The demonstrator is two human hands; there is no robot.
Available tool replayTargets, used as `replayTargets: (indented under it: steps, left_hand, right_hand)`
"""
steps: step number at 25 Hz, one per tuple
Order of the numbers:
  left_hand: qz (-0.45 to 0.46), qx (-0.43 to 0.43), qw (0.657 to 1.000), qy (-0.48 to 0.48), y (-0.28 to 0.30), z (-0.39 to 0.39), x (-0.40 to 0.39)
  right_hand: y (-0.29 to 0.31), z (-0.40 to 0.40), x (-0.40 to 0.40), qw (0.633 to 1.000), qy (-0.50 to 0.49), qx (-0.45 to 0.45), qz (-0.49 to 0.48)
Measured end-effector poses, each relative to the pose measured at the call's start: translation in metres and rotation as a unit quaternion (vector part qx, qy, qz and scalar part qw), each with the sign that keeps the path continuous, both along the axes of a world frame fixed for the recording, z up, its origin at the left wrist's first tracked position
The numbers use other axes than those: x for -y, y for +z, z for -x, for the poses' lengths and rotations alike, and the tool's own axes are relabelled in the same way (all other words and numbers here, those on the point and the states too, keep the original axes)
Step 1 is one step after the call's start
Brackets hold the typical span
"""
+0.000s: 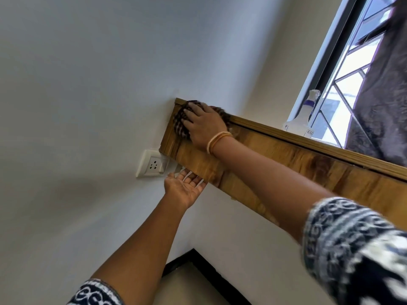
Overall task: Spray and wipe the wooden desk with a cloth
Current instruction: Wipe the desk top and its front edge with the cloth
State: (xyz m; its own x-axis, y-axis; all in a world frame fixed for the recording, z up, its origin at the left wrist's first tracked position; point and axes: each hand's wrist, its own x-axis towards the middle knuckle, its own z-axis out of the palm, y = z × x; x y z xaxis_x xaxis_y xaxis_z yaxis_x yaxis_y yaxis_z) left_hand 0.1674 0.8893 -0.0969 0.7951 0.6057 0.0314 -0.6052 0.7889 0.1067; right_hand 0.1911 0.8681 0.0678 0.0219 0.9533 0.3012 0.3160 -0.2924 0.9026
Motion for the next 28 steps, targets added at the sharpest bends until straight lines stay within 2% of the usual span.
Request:
replayTargets:
  steps: [3, 6, 9, 11, 13, 15, 18, 20, 22, 25, 26, 28]
  left_hand:
    - [0.005, 0.001, 1.000, 0.008, -0.002, -0.001, 0.001]
    - [-0.008, 0.010, 1.000, -0.008, -0.002, -0.003, -0.001]
    - [-0.036, 0.008, 0.999, -0.001, 0.006, -0.005, -0.002]
    - [-0.052, -0.016, 0.999, 0.005, 0.009, -0.006, -0.002]
    - [-0.056, -0.030, 0.998, 0.006, 0.011, -0.008, 0.000]
    - [-0.058, -0.034, 0.998, 0.007, 0.011, -0.009, 0.001]
    - [-0.064, -0.028, 0.997, 0.017, 0.009, -0.008, 0.002]
    - [-0.073, -0.033, 0.996, 0.034, 0.008, -0.010, 0.002]
    - [-0.107, -0.039, 0.993, 0.037, 0.006, -0.012, 0.003]
    - [-0.099, -0.041, 0.994, 0.033, 0.007, -0.012, -0.002]
    - [-0.085, -0.038, 0.995, 0.025, 0.007, -0.013, 0.000]
    - [-0.061, -0.041, 0.997, 0.036, 0.011, -0.013, 0.006]
  right_hand:
    - [-0.038, 0.004, -0.016, 0.998, 0.001, -0.016, 0.058]
    - [-0.073, -0.007, 0.033, 0.998, 0.008, -0.041, 0.041]
    - [-0.081, -0.016, 0.132, 0.991, 0.012, -0.073, -0.116]
    - [-0.071, -0.018, 0.196, 0.967, 0.027, -0.056, -0.246]
    - [-0.066, -0.019, 0.230, 0.951, 0.026, -0.034, -0.308]
    - [-0.065, -0.021, 0.217, 0.952, 0.028, -0.026, -0.304]
    - [-0.054, -0.013, 0.136, 0.966, 0.041, -0.036, -0.252]
    - [-0.054, -0.008, 0.079, 0.979, 0.031, -0.057, -0.195]
    - [-0.068, -0.006, 0.060, 0.993, 0.006, -0.056, -0.106]
    - [-0.102, -0.013, 0.122, 0.999, 0.008, -0.042, -0.020]
    - [-0.101, -0.016, 0.160, 0.998, 0.018, -0.049, -0.039]
    - [-0.086, -0.024, 0.234, 0.986, 0.042, -0.046, -0.152]
